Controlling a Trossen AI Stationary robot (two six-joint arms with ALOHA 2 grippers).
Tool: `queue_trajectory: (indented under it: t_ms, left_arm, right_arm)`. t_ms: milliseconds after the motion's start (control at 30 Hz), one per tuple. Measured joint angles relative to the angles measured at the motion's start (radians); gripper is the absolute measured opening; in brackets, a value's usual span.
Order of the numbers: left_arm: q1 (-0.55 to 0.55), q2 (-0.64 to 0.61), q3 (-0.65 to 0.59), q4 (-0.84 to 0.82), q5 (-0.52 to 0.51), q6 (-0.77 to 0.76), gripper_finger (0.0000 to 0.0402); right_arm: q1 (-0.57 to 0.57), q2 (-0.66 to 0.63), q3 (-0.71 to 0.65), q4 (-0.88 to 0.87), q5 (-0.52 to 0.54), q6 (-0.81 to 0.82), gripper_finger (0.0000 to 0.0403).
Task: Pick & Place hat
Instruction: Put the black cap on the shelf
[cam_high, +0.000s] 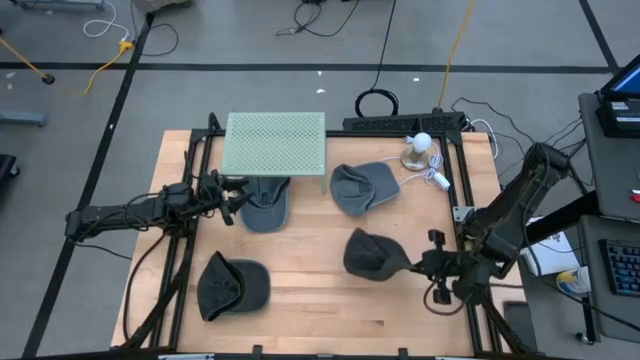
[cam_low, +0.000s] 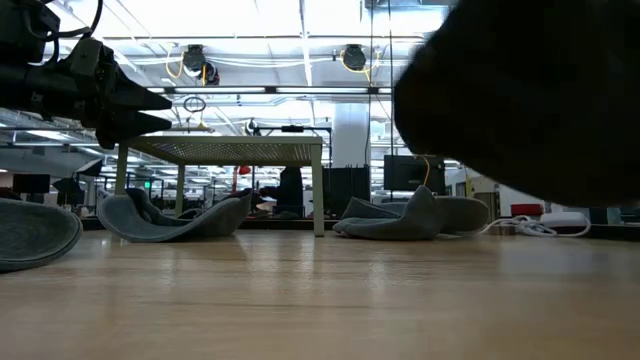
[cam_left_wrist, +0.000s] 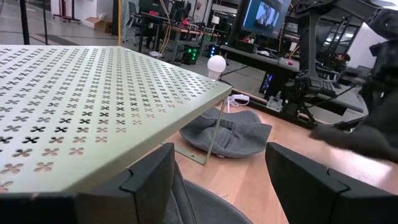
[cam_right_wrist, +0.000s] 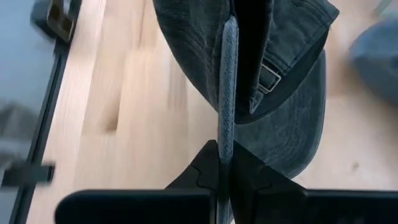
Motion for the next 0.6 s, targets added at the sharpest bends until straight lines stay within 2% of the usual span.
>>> queue_trajectory:
  t_ms: [433, 600]
  left_arm:
    - [0.0, 0.0, 0.0, 0.0, 0.0, 0.0, 0.0257]
    - [0.0, 0.0, 0.0, 0.0, 0.0, 0.0, 0.0257]
  right_arm:
    - [0.0, -0.049, 0.001, 0.185, 0.417, -0.052, 0.0005]
    - [-0.02, -0.049, 0.001, 0.316, 0.56, -0.141, 0.0005]
